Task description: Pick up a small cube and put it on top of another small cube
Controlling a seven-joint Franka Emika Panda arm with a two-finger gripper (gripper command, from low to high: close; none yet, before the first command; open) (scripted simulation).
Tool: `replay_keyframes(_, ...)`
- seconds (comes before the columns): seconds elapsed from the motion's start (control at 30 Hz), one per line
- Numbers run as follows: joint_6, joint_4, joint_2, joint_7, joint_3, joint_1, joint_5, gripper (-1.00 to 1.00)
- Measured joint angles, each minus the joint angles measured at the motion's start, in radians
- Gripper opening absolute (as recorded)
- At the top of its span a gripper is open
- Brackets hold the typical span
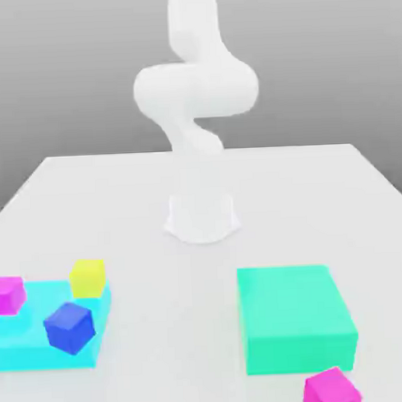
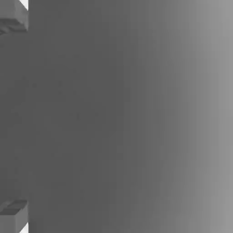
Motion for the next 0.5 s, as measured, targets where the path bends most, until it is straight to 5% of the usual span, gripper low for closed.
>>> replay_keyframes(0.5,0.162,0.002,0.55,0.016,0.105,0.042,-0.064,0.0)
